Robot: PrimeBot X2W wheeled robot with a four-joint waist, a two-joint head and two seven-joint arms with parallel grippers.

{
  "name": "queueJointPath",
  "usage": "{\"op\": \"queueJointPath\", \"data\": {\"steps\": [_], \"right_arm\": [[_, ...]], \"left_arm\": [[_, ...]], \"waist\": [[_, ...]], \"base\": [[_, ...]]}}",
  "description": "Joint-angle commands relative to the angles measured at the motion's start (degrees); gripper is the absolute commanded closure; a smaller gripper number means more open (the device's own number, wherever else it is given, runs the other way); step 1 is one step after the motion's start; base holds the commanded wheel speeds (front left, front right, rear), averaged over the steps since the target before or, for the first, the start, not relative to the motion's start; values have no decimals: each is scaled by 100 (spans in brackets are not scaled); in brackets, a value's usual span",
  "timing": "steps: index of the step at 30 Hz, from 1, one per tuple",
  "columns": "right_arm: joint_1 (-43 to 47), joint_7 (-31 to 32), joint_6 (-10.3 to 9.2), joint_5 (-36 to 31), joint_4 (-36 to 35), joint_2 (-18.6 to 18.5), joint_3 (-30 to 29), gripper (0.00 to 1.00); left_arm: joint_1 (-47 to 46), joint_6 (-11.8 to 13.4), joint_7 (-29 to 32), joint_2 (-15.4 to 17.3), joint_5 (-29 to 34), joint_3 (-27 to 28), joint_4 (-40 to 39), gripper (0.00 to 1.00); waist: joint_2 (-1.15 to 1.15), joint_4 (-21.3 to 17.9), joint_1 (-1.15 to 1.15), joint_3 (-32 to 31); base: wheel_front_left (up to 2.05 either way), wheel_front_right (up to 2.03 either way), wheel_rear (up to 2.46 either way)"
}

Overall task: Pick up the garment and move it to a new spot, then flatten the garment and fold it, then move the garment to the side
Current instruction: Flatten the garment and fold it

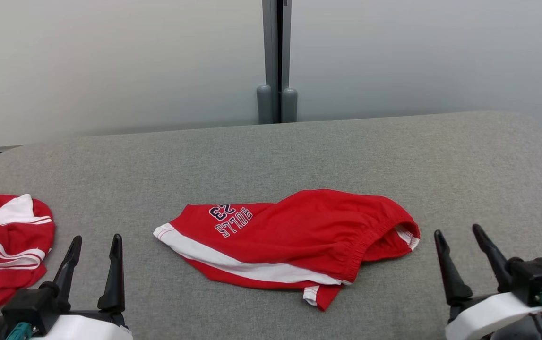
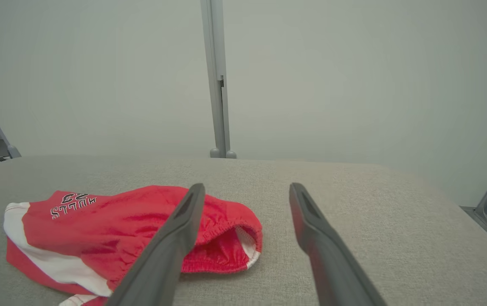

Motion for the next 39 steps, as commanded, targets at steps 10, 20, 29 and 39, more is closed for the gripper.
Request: {"op": "queueJointPath", "data": {"steps": [10,20,29,39], "right_arm": [[-236,287,-1,482,1027,63,1294,0],[-835,-164,-1,834,1834,115,1699,100],[-726,-49,0,858,1413,-170,1144,100],[-1051,375,-1,651,928,-246,307,100]], "left_arm": [[-664,-225,-37,2,101,-220,111,0],[-1006,-361,-200,-101,175,-309,338,0],[-1123,-363,-236,-85,118,-281,375,0],[-1584,-513,-277,-198,194,-452,414,0]], "waist": [[0,488,0,548],[0,540,0,784],[0,193,0,910],[0,272,0,1394]], "base": [[0,0,0],[0,0,0],[0,0,0],[0,0,0]]}}
